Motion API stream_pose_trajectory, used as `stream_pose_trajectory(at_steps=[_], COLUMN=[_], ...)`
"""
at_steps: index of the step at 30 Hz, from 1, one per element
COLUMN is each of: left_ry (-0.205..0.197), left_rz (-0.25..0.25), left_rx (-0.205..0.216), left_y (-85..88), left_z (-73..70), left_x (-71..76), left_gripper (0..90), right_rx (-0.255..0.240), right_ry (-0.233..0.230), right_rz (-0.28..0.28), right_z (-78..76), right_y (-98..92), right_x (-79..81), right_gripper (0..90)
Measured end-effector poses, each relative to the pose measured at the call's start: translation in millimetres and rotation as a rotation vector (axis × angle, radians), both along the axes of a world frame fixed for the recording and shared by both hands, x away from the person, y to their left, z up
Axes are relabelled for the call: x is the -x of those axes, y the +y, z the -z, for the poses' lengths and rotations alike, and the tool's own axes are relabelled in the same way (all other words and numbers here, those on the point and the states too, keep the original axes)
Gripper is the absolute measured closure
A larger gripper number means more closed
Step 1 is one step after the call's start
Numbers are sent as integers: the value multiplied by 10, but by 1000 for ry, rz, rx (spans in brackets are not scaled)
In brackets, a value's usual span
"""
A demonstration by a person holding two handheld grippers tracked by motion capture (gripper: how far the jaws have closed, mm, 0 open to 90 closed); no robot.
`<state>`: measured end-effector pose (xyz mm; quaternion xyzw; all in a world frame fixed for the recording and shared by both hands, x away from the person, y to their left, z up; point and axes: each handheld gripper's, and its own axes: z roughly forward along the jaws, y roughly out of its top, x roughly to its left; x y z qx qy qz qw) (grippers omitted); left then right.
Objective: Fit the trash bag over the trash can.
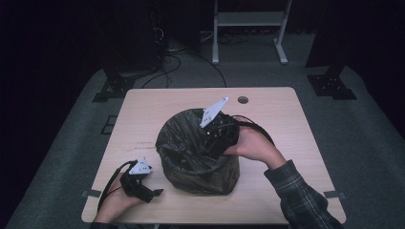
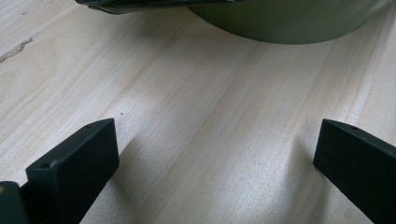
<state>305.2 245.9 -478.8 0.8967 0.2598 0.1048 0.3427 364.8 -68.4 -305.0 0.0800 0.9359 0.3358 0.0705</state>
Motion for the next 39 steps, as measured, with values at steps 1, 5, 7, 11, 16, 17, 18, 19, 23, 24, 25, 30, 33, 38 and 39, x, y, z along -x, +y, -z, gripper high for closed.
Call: stream_pose_trajectory(at_steps=[1,5,7,11,16,17,18,19,23,24,25,30,33,38,39], left_ry=[-1,-2,-2,-3,-4,-5,-5,-6,-7,-7,-7,-8,-10,-9,-10], left_rz=[1,1,1,4,6,7,8,9,9,9,10,11,10,13,13], left_rx=[0,1,1,3,7,8,8,9,10,11,10,10,12,13,13], left_y=[0,-6,-10,-23,-30,-29,-29,-29,-34,-35,-37,-40,-41,-45,-45], left_z=[1,1,1,3,7,7,8,8,10,10,10,11,13,13,13], left_x=[1,5,6,12,16,16,15,15,16,16,15,16,19,21,21], left_gripper=[0,0,0,0,0,0,0,0,0,0,0,0,0,0,0], right_rx=[19,65,96,144,133,118,99,83,-13,-24,-39,-67,-65,-8,6], right_ry=[9,24,27,35,25,13,-1,-3,2,3,-5,12,22,45,48], right_rz=[-2,-20,-18,-18,-13,-15,-8,-5,-13,-18,-25,-52,-61,-60,-58], right_z=[25,86,108,152,132,114,71,40,-143,-170,-207,-237,-194,-29,-1], right_y=[19,81,111,151,141,130,110,98,86,100,134,373,522,772,798], right_x=[-5,1,10,30,29,26,26,25,29,29,30,-22,-64,-155,-162], right_gripper=[135,136,136,137,136,136,137,137,136,136,136,136,136,137,136])
